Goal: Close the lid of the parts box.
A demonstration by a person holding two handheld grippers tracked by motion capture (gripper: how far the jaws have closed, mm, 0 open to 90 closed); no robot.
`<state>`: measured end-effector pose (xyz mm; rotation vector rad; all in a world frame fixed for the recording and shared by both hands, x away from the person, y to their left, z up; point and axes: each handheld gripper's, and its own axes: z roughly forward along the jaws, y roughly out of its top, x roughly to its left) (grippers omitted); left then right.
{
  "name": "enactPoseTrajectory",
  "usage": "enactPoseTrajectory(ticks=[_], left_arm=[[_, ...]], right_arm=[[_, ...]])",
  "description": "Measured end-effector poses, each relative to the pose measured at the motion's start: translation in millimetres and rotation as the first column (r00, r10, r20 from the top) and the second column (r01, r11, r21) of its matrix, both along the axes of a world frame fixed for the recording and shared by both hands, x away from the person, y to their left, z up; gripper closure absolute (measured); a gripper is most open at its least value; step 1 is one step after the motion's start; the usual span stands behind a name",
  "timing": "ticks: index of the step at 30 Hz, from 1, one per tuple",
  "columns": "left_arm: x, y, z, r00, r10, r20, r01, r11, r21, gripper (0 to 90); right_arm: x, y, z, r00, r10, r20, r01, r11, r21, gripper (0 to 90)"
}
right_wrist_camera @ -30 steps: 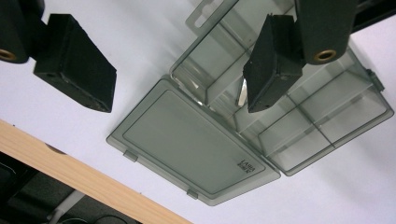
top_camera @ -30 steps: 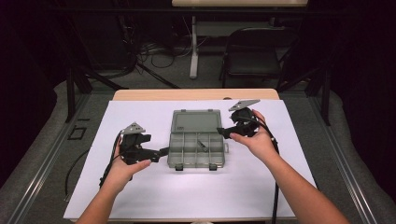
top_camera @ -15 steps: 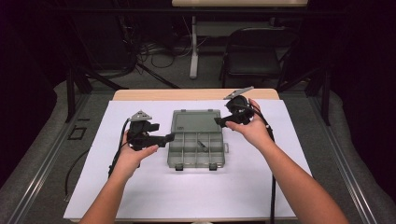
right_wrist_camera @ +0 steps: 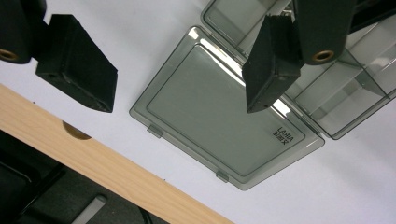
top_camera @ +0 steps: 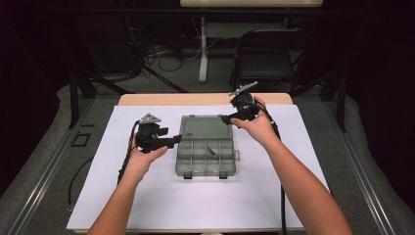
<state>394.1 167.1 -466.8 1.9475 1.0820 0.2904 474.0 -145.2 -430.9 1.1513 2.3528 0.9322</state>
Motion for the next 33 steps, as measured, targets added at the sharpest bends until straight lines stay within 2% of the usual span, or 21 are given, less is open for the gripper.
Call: enactPoseTrajectory(ticks=[4,10,11,13,16,17,18,22,23,25,29,30,31,32,33], left_arm=[[0.0,2.0,-9.5,0.9997,0.006,-0.025,-0.006,0.9999,0.012,37.8],[0.2,1.1,-15.6,0.9999,0.004,-0.012,-0.003,0.9994,0.035,38.6],[-0.1,0.3,-17.1,0.9999,0.001,-0.013,0.0,0.9994,0.034,38.5],[-0.2,-0.2,-18.2,0.9998,-0.007,-0.017,0.008,0.9991,0.042,38.6],[-1.3,-3.1,-22.5,0.9994,-0.017,-0.031,0.018,0.9983,0.055,38.6],[-1.5,-4.5,-26.1,0.9992,-0.014,-0.037,0.016,0.9979,0.063,38.5],[-1.5,-5.0,-28.0,0.9992,-0.007,-0.038,0.009,0.9976,0.068,38.1],[-1.6,-6.2,-32.2,0.9985,-0.003,-0.055,0.007,0.9975,0.07,37.5],[-1.9,-7.0,-34.5,0.9983,-0.008,-0.059,0.012,0.9972,0.074,37.4],[-2.4,-7.9,-36.9,0.9974,-0.016,-0.071,0.021,0.9973,0.07,37.4],[-3.1,-10.5,-41.0,0.9955,-0.019,-0.093,0.026,0.9965,0.079,36.0],[-3.4,-11.6,-43.4,0.9936,-0.026,-0.11,0.035,0.9955,0.088,36.0],[-3.4,-11.6,-43.4,0.9936,-0.026,-0.11,0.035,0.9955,0.088,36.0],[-4.0,-13.3,-46.6,0.9925,-0.027,-0.119,0.039,0.9947,0.095,36.0],[-4.3,-14.2,-48.5,0.9916,-0.027,-0.127,0.04,0.9943,0.099,36.0]], right_arm=[[9.1,2.2,-8.9,0.9993,-0.022,-0.03,0.022,1.0,-0.015,25.6],[20.1,-0.1,-20.9,0.9967,-0.059,-0.056,0.058,0.998,-0.024,26.0],[21.7,-0.8,-23.6,0.9964,-0.067,-0.052,0.066,0.998,-0.009,26.0],[23.8,-1.9,-27.3,0.9949,-0.079,-0.063,0.078,0.997,-0.012,26.0],[25.5,-1.9,-32.4,0.9941,-0.088,-0.063,0.088,0.996,-0.011,26.0],[26.1,-1.7,-35.7,0.9923,-0.101,-0.072,0.099,0.995,-0.027,26.0],[26.8,-1.3,-39.0,0.9927,-0.104,-0.06,0.104,0.995,-0.011,26.0],[28.9,-0.7,-44.9,0.989,-0.12,-0.086,0.117,0.993,-0.033,24.9],[30.0,-0.6,-47.8,0.9898,-0.119,-0.078,0.119,0.993,-0.012,24.8],[30.8,-0.3,-51.5,0.9887,-0.124,-0.084,0.125,0.992,0.0,23.7],[31.2,0.5,-56.2,0.9857,-0.134,-0.101,0.134,0.991,-0.005,22.9],[31.6,1.1,-61.3,0.9861,-0.14,-0.089,0.143,0.989,0.024,22.5],[31.6,1.1,-61.3,0.9861,-0.14,-0.089,0.143,0.989,0.024,22.5],[31.0,0.8,-61.6,0.9814,-0.148,-0.123,0.149,0.989,0.0,22.4],[30.9,0.8,-62.7,0.9803,-0.148,-0.131,0.15,0.989,0.004,22.5]])
